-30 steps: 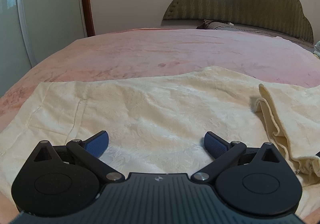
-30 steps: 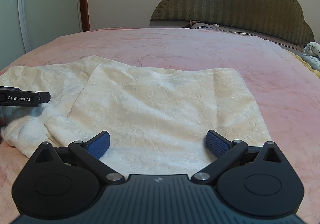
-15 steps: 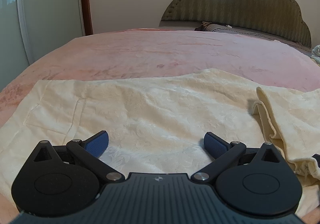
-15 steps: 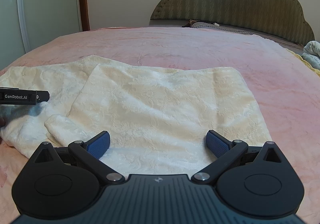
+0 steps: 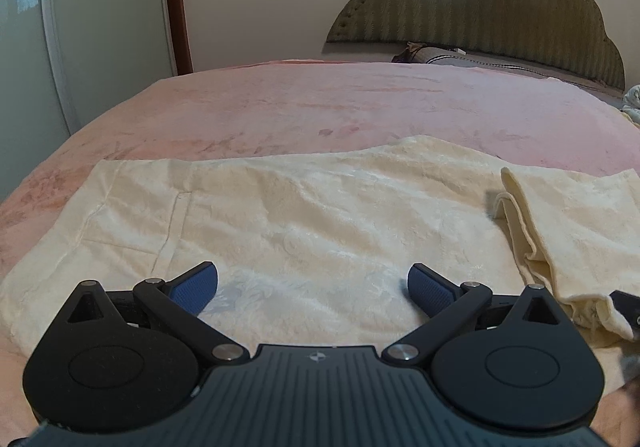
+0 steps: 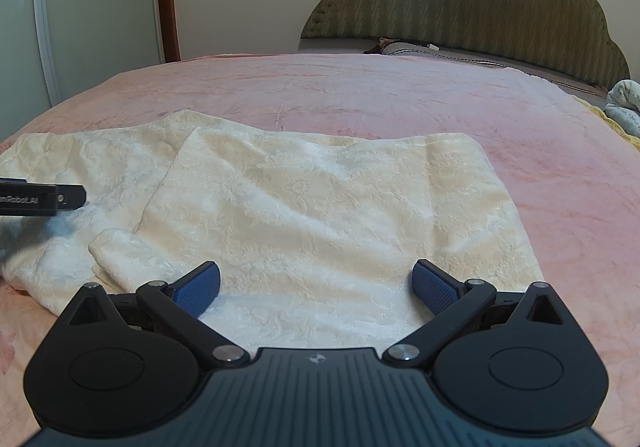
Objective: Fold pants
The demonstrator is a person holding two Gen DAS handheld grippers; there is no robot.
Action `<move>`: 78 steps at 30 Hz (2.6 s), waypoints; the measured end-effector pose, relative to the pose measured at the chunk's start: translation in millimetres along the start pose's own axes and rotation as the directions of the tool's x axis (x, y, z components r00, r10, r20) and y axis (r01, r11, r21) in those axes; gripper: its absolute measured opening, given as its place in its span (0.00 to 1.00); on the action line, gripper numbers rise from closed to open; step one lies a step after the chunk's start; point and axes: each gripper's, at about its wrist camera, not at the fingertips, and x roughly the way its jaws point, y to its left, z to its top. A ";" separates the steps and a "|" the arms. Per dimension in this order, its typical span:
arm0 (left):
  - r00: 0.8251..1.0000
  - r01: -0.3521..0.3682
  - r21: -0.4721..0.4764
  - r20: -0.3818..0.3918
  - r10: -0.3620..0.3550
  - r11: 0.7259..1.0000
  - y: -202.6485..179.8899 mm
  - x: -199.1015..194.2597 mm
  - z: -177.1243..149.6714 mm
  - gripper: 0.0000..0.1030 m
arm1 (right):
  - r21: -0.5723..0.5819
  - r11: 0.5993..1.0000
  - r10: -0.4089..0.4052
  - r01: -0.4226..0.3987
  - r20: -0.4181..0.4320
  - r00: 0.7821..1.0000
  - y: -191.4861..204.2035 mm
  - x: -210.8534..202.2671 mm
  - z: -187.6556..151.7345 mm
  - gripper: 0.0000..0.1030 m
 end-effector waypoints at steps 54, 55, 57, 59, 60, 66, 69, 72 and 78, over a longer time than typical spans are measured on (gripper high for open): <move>0.981 0.176 0.113 -0.098 -0.165 0.978 -100.7 51.7 62.1 0.68 | -0.223 0.974 0.067 -0.049 0.071 0.995 56.8 -15.9 -9.1 0.35; 0.982 0.175 0.115 -0.096 -0.164 0.978 -100.9 51.1 61.8 0.68 | -0.223 0.974 0.066 -0.048 0.071 0.995 56.7 -15.7 -9.0 0.35; 0.982 0.173 0.120 -0.095 -0.163 0.978 -100.8 50.0 60.7 0.68 | -0.219 0.975 0.065 -0.048 0.070 0.995 56.4 -15.6 -9.4 0.37; 0.983 0.172 0.123 -0.093 -0.161 0.977 -100.2 47.7 59.4 0.69 | -0.204 0.978 0.061 -0.046 0.068 0.996 53.7 -14.7 -8.2 0.42; 0.983 0.172 0.122 -0.093 -0.161 0.978 -99.2 46.9 59.1 0.70 | -0.191 0.981 0.056 -0.042 0.067 0.996 51.6 -14.1 -7.7 0.50; 0.984 0.164 0.117 -0.091 -0.154 0.980 -93.1 40.0 53.7 0.70 | -0.076 0.996 0.048 -0.045 0.036 0.998 29.2 -7.1 -0.8 0.72; 0.986 0.152 0.108 -0.089 -0.143 0.982 -87.2 35.2 50.9 0.70 | -0.089 0.996 0.035 -0.032 0.044 0.998 31.5 -8.4 -0.8 0.72; 0.987 0.149 0.111 -0.073 -0.141 0.983 -79.6 25.2 46.6 0.70 | -0.118 0.993 0.003 0.009 0.098 0.995 36.6 -21.3 -4.1 0.72; 0.978 0.205 0.140 -0.054 -0.199 0.969 -81.8 2.4 37.1 0.70 | -0.118 0.974 -0.171 0.196 0.189 0.967 -4.9 -68.9 -10.2 0.71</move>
